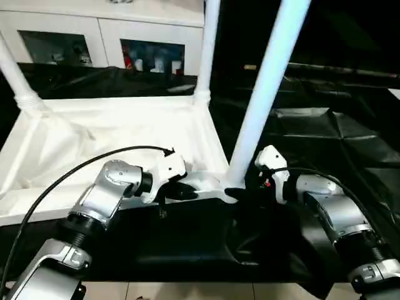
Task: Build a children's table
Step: Rotate leg to tighten
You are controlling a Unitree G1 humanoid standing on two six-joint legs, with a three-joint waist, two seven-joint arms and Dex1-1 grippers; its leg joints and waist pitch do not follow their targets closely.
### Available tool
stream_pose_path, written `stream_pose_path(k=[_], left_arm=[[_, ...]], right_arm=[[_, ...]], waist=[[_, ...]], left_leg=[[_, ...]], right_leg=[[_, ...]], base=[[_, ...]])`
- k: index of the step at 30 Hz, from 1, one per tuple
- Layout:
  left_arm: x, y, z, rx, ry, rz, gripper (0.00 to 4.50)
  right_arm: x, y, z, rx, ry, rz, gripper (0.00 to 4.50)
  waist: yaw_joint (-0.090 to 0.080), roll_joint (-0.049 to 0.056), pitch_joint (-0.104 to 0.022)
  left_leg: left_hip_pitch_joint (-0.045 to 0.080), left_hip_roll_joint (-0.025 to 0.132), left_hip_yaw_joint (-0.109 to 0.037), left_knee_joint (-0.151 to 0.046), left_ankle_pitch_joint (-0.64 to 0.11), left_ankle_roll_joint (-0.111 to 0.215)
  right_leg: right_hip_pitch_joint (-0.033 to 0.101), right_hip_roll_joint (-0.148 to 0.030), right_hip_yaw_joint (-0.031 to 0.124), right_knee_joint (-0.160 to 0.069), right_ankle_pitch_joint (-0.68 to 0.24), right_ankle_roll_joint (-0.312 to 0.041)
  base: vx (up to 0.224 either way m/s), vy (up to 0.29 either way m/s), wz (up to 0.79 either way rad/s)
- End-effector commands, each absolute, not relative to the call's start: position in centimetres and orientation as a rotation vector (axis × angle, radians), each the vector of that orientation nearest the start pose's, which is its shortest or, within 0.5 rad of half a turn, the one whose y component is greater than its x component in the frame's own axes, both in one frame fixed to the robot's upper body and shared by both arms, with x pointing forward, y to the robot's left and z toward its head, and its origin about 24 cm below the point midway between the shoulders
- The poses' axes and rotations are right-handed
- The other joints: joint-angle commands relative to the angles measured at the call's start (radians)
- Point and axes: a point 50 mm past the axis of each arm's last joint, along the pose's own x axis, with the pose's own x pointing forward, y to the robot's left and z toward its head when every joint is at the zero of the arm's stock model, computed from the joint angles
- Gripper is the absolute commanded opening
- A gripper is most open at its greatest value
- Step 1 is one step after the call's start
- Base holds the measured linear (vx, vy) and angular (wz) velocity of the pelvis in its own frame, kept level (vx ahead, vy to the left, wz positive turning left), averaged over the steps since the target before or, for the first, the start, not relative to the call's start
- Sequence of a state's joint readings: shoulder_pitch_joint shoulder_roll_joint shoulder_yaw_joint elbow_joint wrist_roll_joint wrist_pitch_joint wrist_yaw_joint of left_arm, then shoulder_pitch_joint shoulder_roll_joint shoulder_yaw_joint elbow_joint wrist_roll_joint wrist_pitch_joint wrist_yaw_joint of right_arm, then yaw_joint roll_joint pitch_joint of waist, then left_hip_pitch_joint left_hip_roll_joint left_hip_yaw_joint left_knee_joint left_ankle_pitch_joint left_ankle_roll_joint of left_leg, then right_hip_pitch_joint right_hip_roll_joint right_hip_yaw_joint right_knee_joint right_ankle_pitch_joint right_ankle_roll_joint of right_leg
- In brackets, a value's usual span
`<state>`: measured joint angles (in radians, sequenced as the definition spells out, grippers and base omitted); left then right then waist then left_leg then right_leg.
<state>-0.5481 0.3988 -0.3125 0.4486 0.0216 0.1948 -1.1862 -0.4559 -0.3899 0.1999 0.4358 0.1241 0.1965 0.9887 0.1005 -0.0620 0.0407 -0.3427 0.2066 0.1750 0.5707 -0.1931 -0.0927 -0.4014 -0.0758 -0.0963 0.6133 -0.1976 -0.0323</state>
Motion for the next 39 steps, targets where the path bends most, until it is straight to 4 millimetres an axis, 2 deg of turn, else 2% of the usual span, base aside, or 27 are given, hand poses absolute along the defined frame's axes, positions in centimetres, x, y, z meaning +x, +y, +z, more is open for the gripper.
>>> stream_pose_path(k=[1, 6, 7, 9, 11, 13, 15, 19, 21, 23, 24, 26, 27, 28, 29, 31, 32, 33, 36, 38, 39], left_arm=[[29.6, 12.2, 4.7, 0.384, 0.493, -1.415, 0.00], [29.6, 12.3, 4.8, 0.387, 0.499, -1.411, 0.00], [29.6, 12.3, 4.8, 0.387, 0.499, -1.410, 0.00], [29.6, 12.3, 4.8, 0.388, 0.498, -1.408, 0.00], [29.5, 12.3, 4.8, 0.388, 0.499, -1.405, 0.00], [29.5, 12.4, 4.8, 0.388, 0.502, -1.402, 0.00], [29.4, 12.6, 4.7, 0.387, 0.511, -1.402, 0.00], [29.7, 12.7, 4.7, 0.385, 0.508, -1.369, 0.00], [30.3, 12.5, 4.6, 0.376, 0.501, -1.311, 0.00], [30.7, 12.3, 4.6, 0.370, 0.497, -1.269, 0.00], [31.4, 12.0, 4.4, 0.371, 0.497, -1.195, 0.00], [31.9, 11.7, 4.3, 0.371, 0.497, -1.154, 0.00], [32.7, 10.8, 4.3, 0.367, 0.490, -1.087, 0.00], [32.9, 10.6, 4.3, 0.365, 0.488, -1.071, 0.00], [33.4, 9.5, 4.3, 0.355, 0.480, -1.041, 0.00], [33.8, 8.3, 4.4, 0.338, 0.477, -1.006, 0.00], [33.9, 8.1, 4.4, 0.337, 0.476, -1.001, 0.00], [34.1, 7.0, 4.4, 0.347, 0.470, -0.985, 0.00], [34.2, 6.1, 4.3, 0.368, 0.462, -0.990, 0.00], [34.2, 6.0, 4.2, 0.393, 0.460, -1.000, 0.00], [34.2, 6.1, 4.2, 0.399, 0.460, -0.999, 0.00]], right_arm=[[30.6, -15.1, 4.9, -0.215, 0.376, 1.097, 3.95], [30.5, -14.9, 4.7, -0.211, 0.390, 1.117, 3.95], [30.4, -14.9, 4.7, -0.212, 0.391, 1.119, 3.70], [30.4, -14.9, 4.6, -0.211, 0.393, 1.119, 3.63], [30.5, -14.8, 4.6, -0.207, 0.394, 1.117, 3.58], [30.5, -14.8, 4.6, -0.205, 0.396, 1.117, 3.23], [30.5, -14.8, 4.5, -0.205, 0.399, 1.116, 3.20], [30.7, -14.9, 4.2, -0.183, 0.402, 1.068, 2.84], [31.1, -14.9, 3.8, -0.148, 0.397, 0.979, 2.77], [31.4, -14.8, 3.5, -0.125, 0.395, 0.917, 2.74], [31.6, -14.6, 3.0, -0.088, 0.395, 0.831, 2.73], [31.8, -14.3, 2.6, -0.066, 0.402, 0.780, 2.72], [32.1, -13.7, 2.1, -0.034, 0.411, 0.675, 2.72], [32.1, -13.5, 1.9, -0.026, 0.414, 0.648, 2.72], [32.4, -13.0, 1.5, 0.003, 0.429, 0.541, 2.72], [32.7, -12.2, 1.3, 0.019, 0.438, 0.455, 2.70], [32.8, -12.1, 1.3, 0.018, 0.437, 0.440, 2.70], [33.1, -11.2, 1.2, 0.014, 0.435, 0.387, 2.70], [33.3, -10.0, 1.3, -0.003, 0.426, 0.383, 2.70], [33.3, -9.4, 1.4, -0.041, 0.413, 0.412, 2.70], [33.3, -9.4, 1.4, -0.041, 0.410, 0.411, 3.05]], waist=[[-0.001, -0.005, -0.052], [-0.002, -0.005, -0.053], [-0.001, -0.006, -0.054], [-0.001, -0.009, -0.054], [-0.001, -0.007, -0.054], [-0.001, -0.007, -0.054], [-0.002, -0.007, -0.055], [-0.005, -0.007, -0.056], [-0.009, -0.007, -0.053], [-0.010, -0.007, -0.050], [-0.011, -0.008, -0.050], [-0.013, -0.008, -0.049], [-0.011, -0.006, -0.049], [-0.015, -0.007, -0.047], [-0.012, -0.002, -0.047], [-0.013, -0.006, -0.049], [-0.012, -0.006, -0.048], [-0.013, 0.002, -0.048], [-0.012, -0.001, -0.050], [-0.011, -0.002, -0.050], [-0.011, -0.001, -0.050]], left_leg=[[-0.004, 0.030, -0.002, -0.055, -0.108, 0.059], [-0.005, 0.028, -0.001, -0.053, -0.087, 0.063], [-0.004, 0.029, -0.001, -0.053, -0.085, 0.063], [-0.005, 0.028, -0.001, -0.053, -0.081, 0.065], [-0.005, 0.028, -0.001, -0.053, -0.081, 0.067], [-0.005, 0.028, -0.002, -0.052, -0.078, 0.066], [-0.005, 0.029, -0.002, -0.052, -0.079, 0.066], [-0.005, 0.028, -0.002, -0.052, -0.075, 0.065], [-0.005, 0.028, -0.002, -0.053, -0.093, 0.057], [-0.002, 0.026, -0.003, -0.056, -0.128, 0.039], [-0.001, 0.026, -0.004, -0.056, -0.136, 0.029], [-0.003, 0.026, -0.005, -0.058, -0.152, 0.018], [0.001, 0.027, -0.005, -0.058, -0.158, 0.016], [0.003, 0.025, -0.004, -0.060, -0.172, 0.007], [0.004, 0.026, -0.007, -0.060, -0.184, 0.001], [0.006, 0.023, -0.007, -0.060, -0.200, -0.006], [0.005, 0.024, -0.009, -0.062, -0.200, -0.006], [0.004, 0.023, -0.008, -0.062, -0.200, -0.007], [0.007, 0.022, -0.008, -0.062, -0.210, -0.006], [0.003, 0.022, -0.008, -0.064, -0.198, 0.005], [0.003, 0.022, -0.008, -0.064, -0.200, 0.006]], right_leg=[[0.061, -0.074, 0.062, -0.068, -0.149, -0.176], [0.062, -0.071, 0.062, -0.064, -0.117, -0.177], [0.062, -0.072, 0.062, -0.064, -0.118, -0.176], [0.063, -0.071, 0.062, -0.063, -0.116, -0.175], [0.062, -0.071, 0.061, -0.063, -0.116, -0.176], [0.062, -0.072, 0.061, -0.062, -0.114, -0.176], [0.063, -0.072, 0.062, -0.062, -0.113, -0.177], [0.063, -0.071, 0.061, -0.061, -0.102, -0.181], [0.061, -0.071, 0.061, -0.065, -0.133, -0.176], [0.058, -0.073, 0.060, -0.075, -0.211, -0.160], [0.058, -0.074, 0.060, -0.079, -0.250, -0.141], [0.057, -0.073, 0.059, -0.084, -0.297, -0.124], [0.054, -0.074, 0.060, -0.086, -0.304, -0.120], [0.048, -0.072, 0.061, -0.091, -0.327, -0.113], [0.049, -0.076, 0.060, -0.091, -0.347, -0.111], [0.047, -0.077, 0.060, -0.099, -0.395, -0.088], [0.048, -0.077, 0.060, -0.097, -0.384, -0.085], [0.047, -0.077, 0.061, -0.096, -0.377, -0.085], [0.047, -0.076, 0.060, -0.098, -0.362, -0.080], [0.050, -0.075, 0.059, -0.096, -0.327, -0.081], [0.050, -0.074, 0.059, -0.095, -0.325, -0.083]], base=[[0.000, 0.000, 0.00], [0.000, 0.000, 0.00], [0.000, 0.000, 0.00], [0.000, 0.000, 0.00], [0.000, 0.000, 0.00], [0.000, 0.000, 0.00], [0.000, 0.000, 0.00], [0.000, 0.000, 0.00], [0.000, 0.000, 0.00], [0.000, 0.000, 0.00], [0.000, 0.000, 0.00], [0.000, 0.000, 0.00], [0.000, 0.000, 0.00], [0.000, 0.000, 0.00], [0.000, 0.000, 0.00], [0.000, 0.000, 0.00], [0.000, 0.000, 0.00], [0.000, 0.000, 0.00], [0.000, 0.000, 0.00], [0.000, 0.000, 0.00], [0.000, 0.000, 0.00]])
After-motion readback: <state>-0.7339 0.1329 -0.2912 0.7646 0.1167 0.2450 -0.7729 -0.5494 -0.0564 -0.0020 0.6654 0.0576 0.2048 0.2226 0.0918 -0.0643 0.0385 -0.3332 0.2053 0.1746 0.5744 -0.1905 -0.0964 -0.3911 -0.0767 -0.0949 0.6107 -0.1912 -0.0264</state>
